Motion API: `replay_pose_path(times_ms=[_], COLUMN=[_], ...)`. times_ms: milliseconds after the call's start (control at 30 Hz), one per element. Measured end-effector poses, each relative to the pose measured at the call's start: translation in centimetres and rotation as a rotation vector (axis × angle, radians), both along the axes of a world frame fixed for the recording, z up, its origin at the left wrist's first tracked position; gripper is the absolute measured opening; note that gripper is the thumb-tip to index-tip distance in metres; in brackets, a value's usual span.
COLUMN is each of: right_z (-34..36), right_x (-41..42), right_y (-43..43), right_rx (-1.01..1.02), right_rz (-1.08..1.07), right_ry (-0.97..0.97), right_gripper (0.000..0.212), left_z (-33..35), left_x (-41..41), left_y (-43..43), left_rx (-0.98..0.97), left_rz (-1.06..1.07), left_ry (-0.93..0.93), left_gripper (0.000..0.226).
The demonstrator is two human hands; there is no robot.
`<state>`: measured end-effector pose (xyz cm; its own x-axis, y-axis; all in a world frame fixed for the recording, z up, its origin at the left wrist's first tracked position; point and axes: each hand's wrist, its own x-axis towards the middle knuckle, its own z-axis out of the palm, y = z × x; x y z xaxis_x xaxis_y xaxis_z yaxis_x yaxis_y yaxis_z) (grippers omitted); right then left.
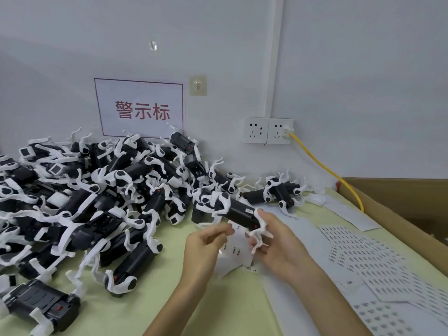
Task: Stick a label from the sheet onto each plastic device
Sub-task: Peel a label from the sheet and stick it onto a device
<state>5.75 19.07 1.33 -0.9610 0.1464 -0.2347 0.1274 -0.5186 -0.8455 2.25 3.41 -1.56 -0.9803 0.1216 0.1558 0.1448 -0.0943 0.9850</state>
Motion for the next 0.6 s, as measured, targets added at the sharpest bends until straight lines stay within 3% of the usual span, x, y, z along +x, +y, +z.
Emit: replay_pose_path(times_ms=[133, 200, 267, 367, 600], right_z=[1.1, 1.3, 1.3, 0.8, 0.3], right_x=[0.3, 1.2, 2.4, 3.1, 1.4], right_y=[4.8, 7.9, 10.7, 12.5, 10.2], right_rx=[-0.344, -0.629, -0.754, -0.725, -0.527], right_rz=[-0.257, -0.365, -0.442, -0.517, -0.447], right_ry=[0.062, 0.267, 0.499, 0.620, 0.464], right_gripper=[0.047, 0.049, 0.057, 0.058, 0.043], left_z=[0.3, 0.3, 0.7, 1.3, 0.6], left_x=[0.1, 0.1, 0.0, -0.4, -1.6], left_y=[0.0, -0.3, -0.8, -1.5, -2.6], left_rx=[-0.029, -0.124, -0.382, -0.559, -0.715], left_rz=[0.062, 0.221, 0.449, 0.682, 0.720], left_ry=[0.019, 0.126, 0.266, 0.322, 0.227], left_gripper=[0.034, 0.032, 0.029, 0.033, 0.033])
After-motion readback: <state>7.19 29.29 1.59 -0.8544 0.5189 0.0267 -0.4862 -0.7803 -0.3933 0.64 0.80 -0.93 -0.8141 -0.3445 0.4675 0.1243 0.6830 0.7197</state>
